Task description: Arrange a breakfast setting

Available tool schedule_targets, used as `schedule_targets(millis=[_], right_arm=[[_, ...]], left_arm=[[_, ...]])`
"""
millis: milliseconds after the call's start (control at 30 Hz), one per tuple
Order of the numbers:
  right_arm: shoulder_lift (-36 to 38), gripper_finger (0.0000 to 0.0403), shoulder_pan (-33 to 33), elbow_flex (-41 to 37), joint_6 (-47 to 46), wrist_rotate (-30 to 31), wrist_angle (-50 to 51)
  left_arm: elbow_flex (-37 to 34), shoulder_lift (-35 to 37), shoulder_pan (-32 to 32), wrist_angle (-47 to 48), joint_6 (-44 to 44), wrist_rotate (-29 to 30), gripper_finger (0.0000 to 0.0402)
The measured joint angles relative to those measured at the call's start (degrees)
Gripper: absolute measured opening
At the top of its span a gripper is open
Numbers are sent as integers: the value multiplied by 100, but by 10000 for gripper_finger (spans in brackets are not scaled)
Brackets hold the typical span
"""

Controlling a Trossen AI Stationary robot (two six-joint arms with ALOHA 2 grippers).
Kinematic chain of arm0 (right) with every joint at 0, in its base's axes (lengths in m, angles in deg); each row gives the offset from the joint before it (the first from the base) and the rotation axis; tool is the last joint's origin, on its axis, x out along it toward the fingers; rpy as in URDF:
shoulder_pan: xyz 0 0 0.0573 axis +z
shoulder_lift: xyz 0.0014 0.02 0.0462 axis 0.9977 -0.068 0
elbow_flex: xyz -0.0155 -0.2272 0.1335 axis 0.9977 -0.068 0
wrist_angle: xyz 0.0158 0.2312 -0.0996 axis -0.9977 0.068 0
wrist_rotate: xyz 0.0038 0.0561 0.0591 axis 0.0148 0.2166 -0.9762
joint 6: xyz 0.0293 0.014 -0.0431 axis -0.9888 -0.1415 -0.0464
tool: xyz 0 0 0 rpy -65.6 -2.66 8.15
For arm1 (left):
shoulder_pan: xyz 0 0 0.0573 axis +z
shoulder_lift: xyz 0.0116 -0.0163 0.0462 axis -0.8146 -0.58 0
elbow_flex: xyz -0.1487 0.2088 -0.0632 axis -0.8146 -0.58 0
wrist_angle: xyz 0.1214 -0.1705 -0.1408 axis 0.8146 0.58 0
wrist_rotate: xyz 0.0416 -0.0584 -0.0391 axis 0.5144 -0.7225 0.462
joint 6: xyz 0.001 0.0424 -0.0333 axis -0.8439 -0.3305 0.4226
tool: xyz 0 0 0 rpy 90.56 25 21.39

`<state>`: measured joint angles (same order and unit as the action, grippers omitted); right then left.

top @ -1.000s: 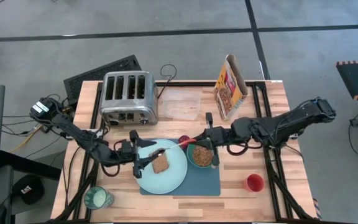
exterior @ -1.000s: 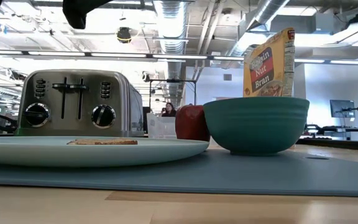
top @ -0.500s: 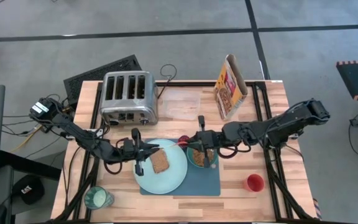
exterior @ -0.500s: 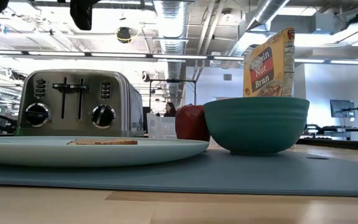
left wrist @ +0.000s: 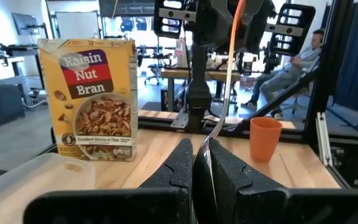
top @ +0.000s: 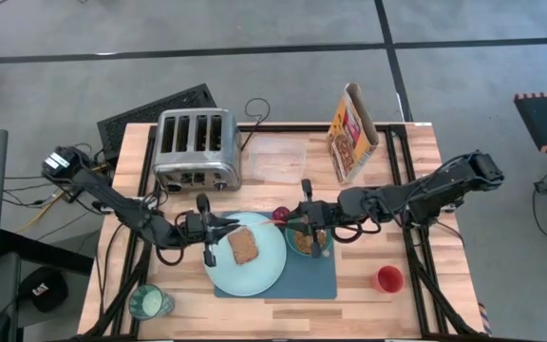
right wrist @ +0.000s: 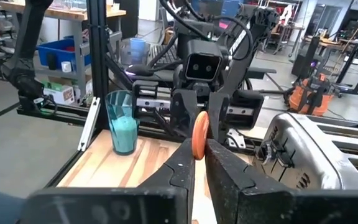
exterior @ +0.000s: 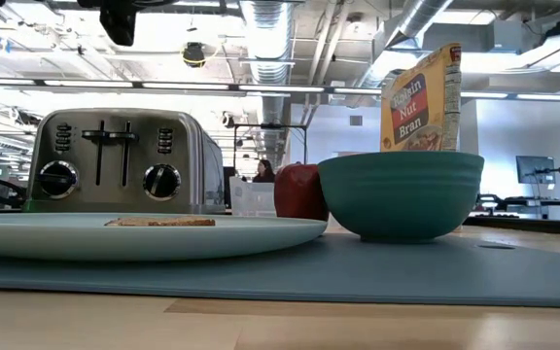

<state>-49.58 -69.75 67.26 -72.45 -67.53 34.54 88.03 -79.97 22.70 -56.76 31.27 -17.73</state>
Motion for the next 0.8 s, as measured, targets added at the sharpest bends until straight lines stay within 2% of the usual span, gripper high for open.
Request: schedule_targets(millis=[200, 400, 500, 600, 800], right_arm=[[244, 86, 4, 4, -42, 58, 467], [429, 167, 17, 13, -132, 331, 979], [318, 210, -68, 13, -314, 340, 974], [15, 236, -171, 11, -391, 342, 945], [-773, 237, -259, 388, -359, 343, 796]], left_arm=[[-14, 655, -17, 1663, 456, 9, 8], [146, 1184, -7, 3839, 1264, -11, 7], [396, 1122, -4, 4494, 1442, -79, 7], [740, 892, 44, 4973, 1471, -231, 7], [1611, 149, 232, 6265, 1568, -440, 7]])
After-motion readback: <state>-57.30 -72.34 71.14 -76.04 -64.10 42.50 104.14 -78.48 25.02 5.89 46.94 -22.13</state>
